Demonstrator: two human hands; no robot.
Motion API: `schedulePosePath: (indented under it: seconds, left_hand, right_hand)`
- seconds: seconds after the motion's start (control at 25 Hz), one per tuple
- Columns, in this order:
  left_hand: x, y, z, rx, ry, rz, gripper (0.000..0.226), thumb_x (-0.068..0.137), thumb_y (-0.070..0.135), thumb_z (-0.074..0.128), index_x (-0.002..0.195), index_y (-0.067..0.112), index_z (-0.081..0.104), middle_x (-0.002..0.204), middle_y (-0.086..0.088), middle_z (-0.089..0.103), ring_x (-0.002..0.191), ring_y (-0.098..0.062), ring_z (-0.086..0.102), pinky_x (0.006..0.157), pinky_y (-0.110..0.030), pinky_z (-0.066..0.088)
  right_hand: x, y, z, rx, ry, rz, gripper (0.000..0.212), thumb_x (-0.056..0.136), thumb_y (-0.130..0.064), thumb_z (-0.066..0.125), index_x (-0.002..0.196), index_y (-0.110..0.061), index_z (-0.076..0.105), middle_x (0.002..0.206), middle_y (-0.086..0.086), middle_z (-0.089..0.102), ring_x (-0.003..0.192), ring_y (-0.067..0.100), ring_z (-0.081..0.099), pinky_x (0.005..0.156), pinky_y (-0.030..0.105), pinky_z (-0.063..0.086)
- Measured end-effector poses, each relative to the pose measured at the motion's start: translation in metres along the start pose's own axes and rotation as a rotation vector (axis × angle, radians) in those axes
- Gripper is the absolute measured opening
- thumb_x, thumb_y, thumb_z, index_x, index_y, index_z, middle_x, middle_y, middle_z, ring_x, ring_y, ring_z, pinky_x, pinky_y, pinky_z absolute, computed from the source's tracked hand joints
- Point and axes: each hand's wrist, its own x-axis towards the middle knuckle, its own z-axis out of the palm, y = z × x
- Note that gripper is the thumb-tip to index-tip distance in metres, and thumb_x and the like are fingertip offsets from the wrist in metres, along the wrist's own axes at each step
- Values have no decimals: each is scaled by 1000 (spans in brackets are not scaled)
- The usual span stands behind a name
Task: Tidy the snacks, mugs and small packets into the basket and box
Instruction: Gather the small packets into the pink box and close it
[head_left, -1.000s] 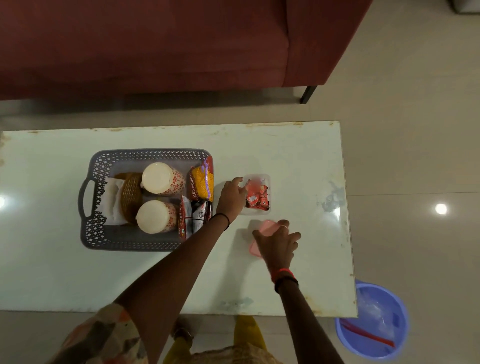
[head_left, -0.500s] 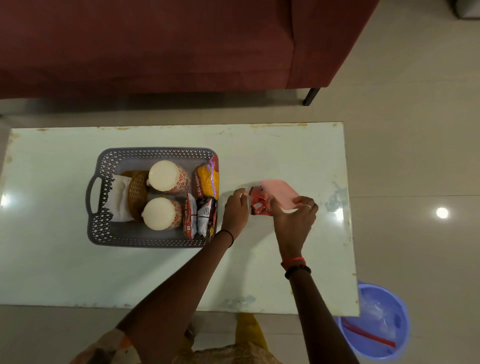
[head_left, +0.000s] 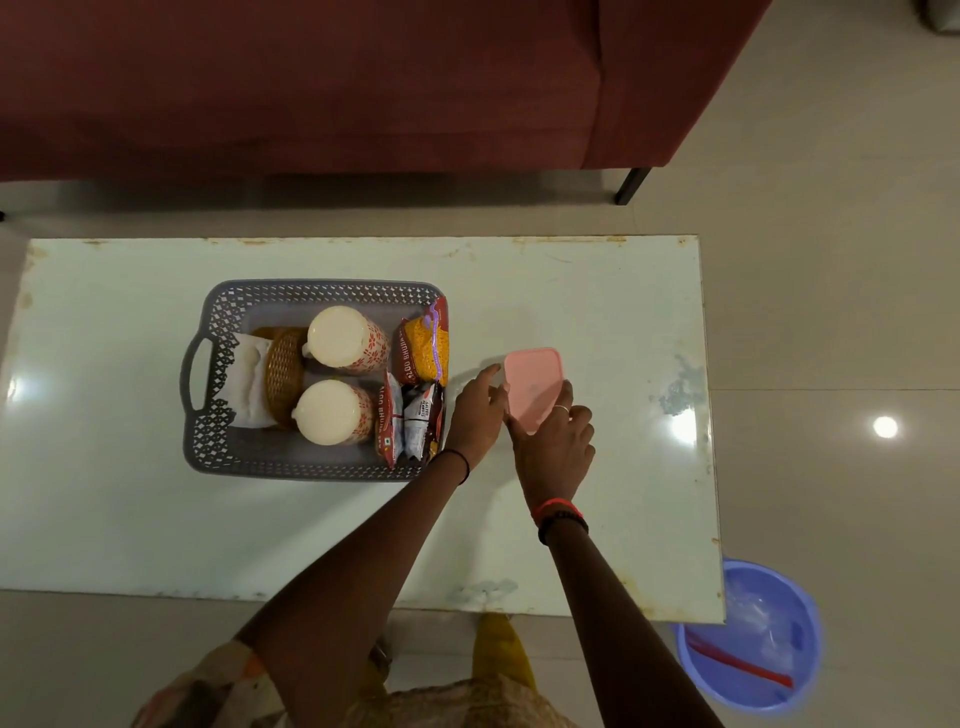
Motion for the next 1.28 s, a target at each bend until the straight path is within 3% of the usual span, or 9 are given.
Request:
schedulePosePath:
  seconds: [0.36, 0.44, 0.56, 0.68, 0.8, 0.92, 1.0, 1.12, 1.28]
  left_hand:
    - [9, 8, -2, 197, -21, 46, 41, 96, 10, 41, 137, 4, 42, 131, -20, 55, 120, -34, 52, 102, -45, 43]
    - [8, 9, -2, 232, -34, 54, 43, 97, 10, 41, 140, 5, 38, 132, -21, 53, 121, -34, 51, 102, -44, 42]
    - [10, 8, -4, 284, -44, 61, 46, 96, 13, 41, 142, 9, 35, 129, -22, 52, 118, -35, 52, 98, -43, 42]
    - [11, 6, -5, 279, -77, 69, 49, 94, 18, 48, 141, 13, 36, 120, -21, 57, 109, -33, 57, 91, -39, 46]
    - [12, 5, -6, 290, -66, 72, 53, 93, 12, 51, 143, 15, 33, 119, -21, 57, 110, -33, 57, 92, -40, 45]
    - [10, 6, -8, 272, -70, 94, 64, 90, 5, 54, 146, 21, 26, 113, -21, 60, 104, -32, 59, 90, -44, 49]
    - [6, 9, -7, 382, -64, 156, 64, 92, 6, 53, 147, 22, 25, 122, -18, 54, 108, -29, 59, 89, -40, 50]
    - [-2, 12, -2, 637, 11, 316, 68, 89, 14, 58, 147, 13, 22, 151, -13, 28, 135, -27, 39, 108, -37, 39]
    - [-13, 8, 5, 736, -91, 367, 80, 85, 17, 64, 147, 4, 17, 159, -5, 13, 143, -23, 24, 118, -32, 26]
  right_hand:
    - [8, -6, -7, -209, -69, -78, 90, 80, -64, 58, 143, -5, 32, 116, 12, 56, 104, 29, 56, 80, 39, 47]
    - [8, -3, -10, -102, -123, -49, 81, 86, -52, 60, 145, -6, 30, 120, 13, 54, 109, 30, 56, 83, 39, 49]
    - [9, 7, -17, 109, -164, -37, 52, 95, -18, 53, 144, -11, 36, 126, 12, 52, 113, 32, 56, 83, 38, 50]
    - [14, 17, -23, 291, -115, -8, 49, 91, 8, 43, 135, -13, 51, 120, 14, 59, 107, 31, 60, 82, 36, 50]
    - [25, 18, -23, 462, -114, 94, 49, 84, 15, 39, 120, -8, 61, 108, 20, 66, 98, 32, 63, 75, 34, 49]
    - [27, 17, -21, 445, -129, 130, 45, 83, 15, 39, 116, -7, 61, 105, 20, 68, 87, 26, 61, 71, 30, 47]
    - [29, 17, -22, 430, -136, 138, 42, 84, 14, 39, 114, -5, 62, 103, 20, 69, 83, 21, 59, 71, 26, 45]
    - [33, 17, -24, 434, -165, 166, 38, 85, 14, 40, 111, -3, 62, 101, 20, 70, 78, 22, 58, 68, 25, 44]
    - [37, 21, -25, 437, -186, 173, 38, 84, 16, 39, 108, -3, 62, 94, 17, 69, 80, 27, 63, 57, 18, 44]
